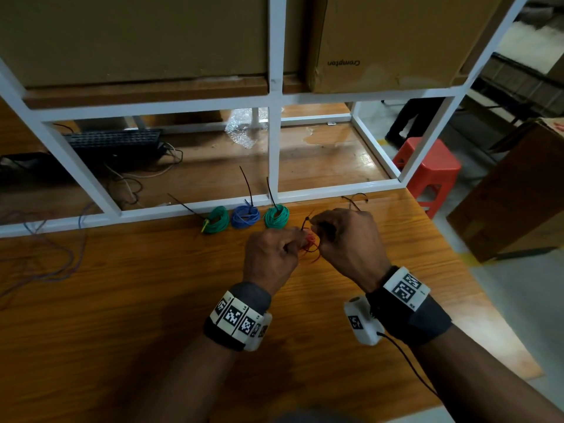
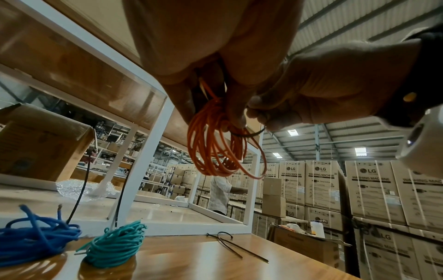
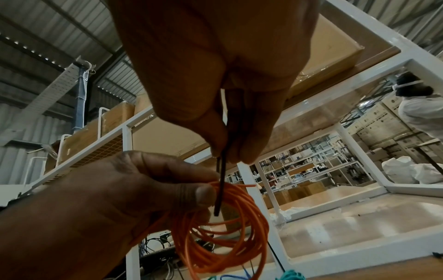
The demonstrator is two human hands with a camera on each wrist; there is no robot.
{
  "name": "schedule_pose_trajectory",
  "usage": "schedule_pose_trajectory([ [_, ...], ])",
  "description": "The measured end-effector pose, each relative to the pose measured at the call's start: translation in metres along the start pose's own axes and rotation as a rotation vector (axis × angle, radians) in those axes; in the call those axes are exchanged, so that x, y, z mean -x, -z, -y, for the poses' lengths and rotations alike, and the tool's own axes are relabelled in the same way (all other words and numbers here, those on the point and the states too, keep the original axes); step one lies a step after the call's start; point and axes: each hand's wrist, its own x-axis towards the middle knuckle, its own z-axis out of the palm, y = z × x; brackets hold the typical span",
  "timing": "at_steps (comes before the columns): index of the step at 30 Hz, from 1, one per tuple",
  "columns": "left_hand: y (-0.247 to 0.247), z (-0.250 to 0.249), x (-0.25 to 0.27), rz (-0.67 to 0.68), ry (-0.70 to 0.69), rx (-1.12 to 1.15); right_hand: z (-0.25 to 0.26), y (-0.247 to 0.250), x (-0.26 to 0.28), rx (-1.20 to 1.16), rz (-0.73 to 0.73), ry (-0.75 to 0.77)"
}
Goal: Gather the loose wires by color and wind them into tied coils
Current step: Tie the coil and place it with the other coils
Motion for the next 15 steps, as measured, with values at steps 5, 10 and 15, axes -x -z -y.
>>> schedule_pose_trajectory([
  [5,0.0048,-0.0015,0.0029,-0.038,0.039,0.077,-0.0029,0.0034,0.0016,-0.090,0.045,-0.088],
  [10,0.0084,-0.0025,0.0033,-0.033,0.022,0.114,-0.0021,0.0066,0.0019,-0.173,0.050,-0.092],
  [15,0.0096,0.0019,0.0045,-0.012,-0.017,0.095,-0.0021,0.0070,0.0009,-0.188,0.067,-0.069],
])
